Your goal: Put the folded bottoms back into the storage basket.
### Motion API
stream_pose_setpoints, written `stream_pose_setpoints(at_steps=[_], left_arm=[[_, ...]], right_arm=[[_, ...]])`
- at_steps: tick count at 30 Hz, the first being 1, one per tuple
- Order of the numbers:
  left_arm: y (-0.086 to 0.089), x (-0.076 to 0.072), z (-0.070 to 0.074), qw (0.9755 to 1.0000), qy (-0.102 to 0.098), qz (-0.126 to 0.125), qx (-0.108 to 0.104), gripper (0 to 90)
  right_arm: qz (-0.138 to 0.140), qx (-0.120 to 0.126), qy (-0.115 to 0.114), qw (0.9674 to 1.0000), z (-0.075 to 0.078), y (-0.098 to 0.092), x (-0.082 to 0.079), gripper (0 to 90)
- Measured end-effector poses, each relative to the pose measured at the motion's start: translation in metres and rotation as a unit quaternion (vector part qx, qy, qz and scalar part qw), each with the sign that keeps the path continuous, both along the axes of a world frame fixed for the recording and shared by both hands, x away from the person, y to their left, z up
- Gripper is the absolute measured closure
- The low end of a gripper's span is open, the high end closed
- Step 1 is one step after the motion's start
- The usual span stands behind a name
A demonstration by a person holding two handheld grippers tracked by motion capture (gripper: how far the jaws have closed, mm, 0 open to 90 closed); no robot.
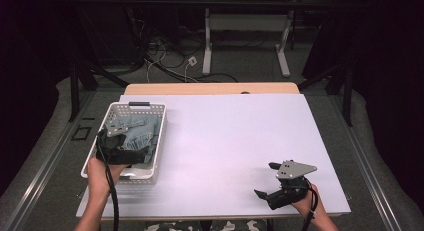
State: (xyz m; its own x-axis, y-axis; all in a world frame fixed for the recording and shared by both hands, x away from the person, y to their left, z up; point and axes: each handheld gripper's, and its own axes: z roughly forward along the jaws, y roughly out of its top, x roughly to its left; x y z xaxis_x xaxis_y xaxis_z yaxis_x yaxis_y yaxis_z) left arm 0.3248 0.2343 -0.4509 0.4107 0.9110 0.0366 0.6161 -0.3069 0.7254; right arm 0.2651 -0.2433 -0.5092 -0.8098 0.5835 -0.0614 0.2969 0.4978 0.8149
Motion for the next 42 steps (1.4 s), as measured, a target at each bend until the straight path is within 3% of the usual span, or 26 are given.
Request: stream_pose_setpoints(at_steps=[22,25,38,42], left_arm=[[-0.030,-0.045,-0.013,0.9983,-0.015,-0.056,0.007,0.0],[-0.029,-0.051,-0.014,0.9980,-0.023,-0.060,0.002,0.0],[-0.029,-0.076,-0.025,0.9970,-0.027,-0.072,-0.007,0.0],[-0.024,-0.081,-0.029,0.9960,-0.039,-0.080,-0.011,0.0]], right_arm=[[0.001,0.002,0.003,1.0000,-0.001,0.000,0.000,3.2],[0.001,0.001,0.004,1.0000,-0.001,0.000,0.000,3.2],[0.001,0.002,0.006,1.0000,-0.001,0.001,0.000,3.2],[0.002,0.001,0.006,1.0000,-0.002,0.001,0.000,3.2]])
